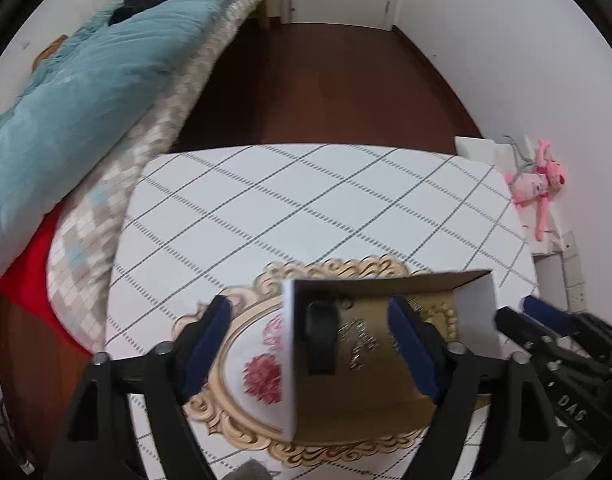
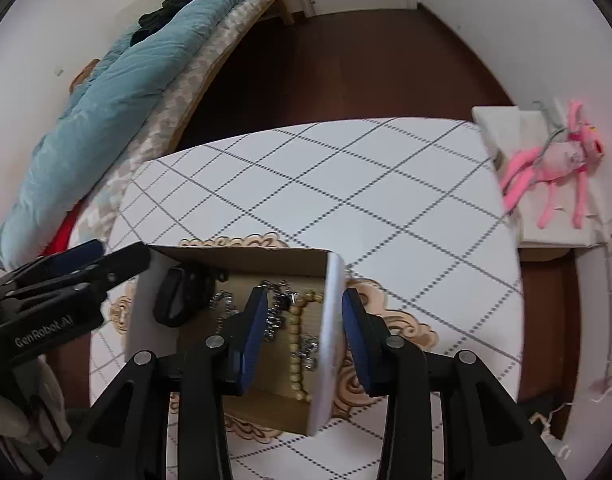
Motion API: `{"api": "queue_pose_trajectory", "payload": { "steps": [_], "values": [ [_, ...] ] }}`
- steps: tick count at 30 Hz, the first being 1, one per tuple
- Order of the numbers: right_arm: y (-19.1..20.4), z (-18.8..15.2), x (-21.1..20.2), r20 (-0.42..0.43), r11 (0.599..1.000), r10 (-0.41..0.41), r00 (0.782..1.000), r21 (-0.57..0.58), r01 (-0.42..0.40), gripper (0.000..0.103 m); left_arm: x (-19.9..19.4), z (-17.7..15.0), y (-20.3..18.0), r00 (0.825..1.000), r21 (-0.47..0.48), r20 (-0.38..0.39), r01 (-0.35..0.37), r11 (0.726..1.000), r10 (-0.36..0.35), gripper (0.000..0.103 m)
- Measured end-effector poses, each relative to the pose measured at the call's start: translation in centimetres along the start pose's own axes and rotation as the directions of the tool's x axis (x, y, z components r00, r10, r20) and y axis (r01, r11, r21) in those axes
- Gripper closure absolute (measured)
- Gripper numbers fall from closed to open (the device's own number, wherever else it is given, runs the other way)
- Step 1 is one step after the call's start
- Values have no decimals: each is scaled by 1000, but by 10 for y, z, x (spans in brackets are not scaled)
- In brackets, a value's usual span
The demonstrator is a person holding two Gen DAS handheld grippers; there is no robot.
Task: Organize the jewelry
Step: 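Drop the black ring into the box with the left tool while the right tool drops its ring, then withdraw both open tools from the box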
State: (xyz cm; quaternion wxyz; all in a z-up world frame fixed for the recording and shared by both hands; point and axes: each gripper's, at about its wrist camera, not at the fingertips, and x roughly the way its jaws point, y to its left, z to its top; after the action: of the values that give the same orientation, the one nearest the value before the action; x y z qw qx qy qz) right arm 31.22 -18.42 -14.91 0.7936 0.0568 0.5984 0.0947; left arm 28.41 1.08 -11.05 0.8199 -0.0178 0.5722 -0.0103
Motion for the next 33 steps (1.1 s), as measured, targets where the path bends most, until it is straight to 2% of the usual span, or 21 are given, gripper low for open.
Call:
{"api": "queue_pose_trajectory", "payload": {
  "steps": [1, 3, 4, 6, 8, 13, 23, 28, 33],
  "values": [
    [1, -2, -1, 2, 1000, -22, 1000, -5, 22, 52, -1, -4, 1, 1000, -1, 3, -14, 1000, 14, 3],
    [4, -9, -4, 13, 998, -61, 998, -20, 62, 35, -3, -17, 3, 999, -4, 24, -45, 999, 45, 1],
    [6, -13, -4, 17, 995, -92, 996, -32, 92, 32, -3, -23, 3, 998, -3, 34, -55, 998, 55, 1],
    [10, -23, -4, 19, 989, -135, 991, -54, 136, 12, -3, -35, 5, 997, -3, 44, -71, 998, 71, 1],
    [15, -31, -1, 13, 985, -155, 988, -68, 156, 1, -3, -44, 5, 995, 3, 54, -84, 996, 84, 0],
    [25, -50, 0, 24, 975, -197, 980, -99, 199, 0, -2, -60, 4, 994, 3, 57, -94, 996, 93, 0],
    [29, -63, -31, 87, 978, -191, 978, -61, 197, 0, -35, -73, 11, 988, -38, 123, -84, 996, 88, 0],
    [32, -71, -58, 150, 976, -201, 968, -52, 210, 0, -66, -86, 9, 973, -50, 206, -92, 994, 101, 0],
    [36, -85, -91, 217, 975, -206, 954, -38, 219, 0, -96, -100, 5, 962, -57, 259, -72, 996, 85, 0]
  ]
}}
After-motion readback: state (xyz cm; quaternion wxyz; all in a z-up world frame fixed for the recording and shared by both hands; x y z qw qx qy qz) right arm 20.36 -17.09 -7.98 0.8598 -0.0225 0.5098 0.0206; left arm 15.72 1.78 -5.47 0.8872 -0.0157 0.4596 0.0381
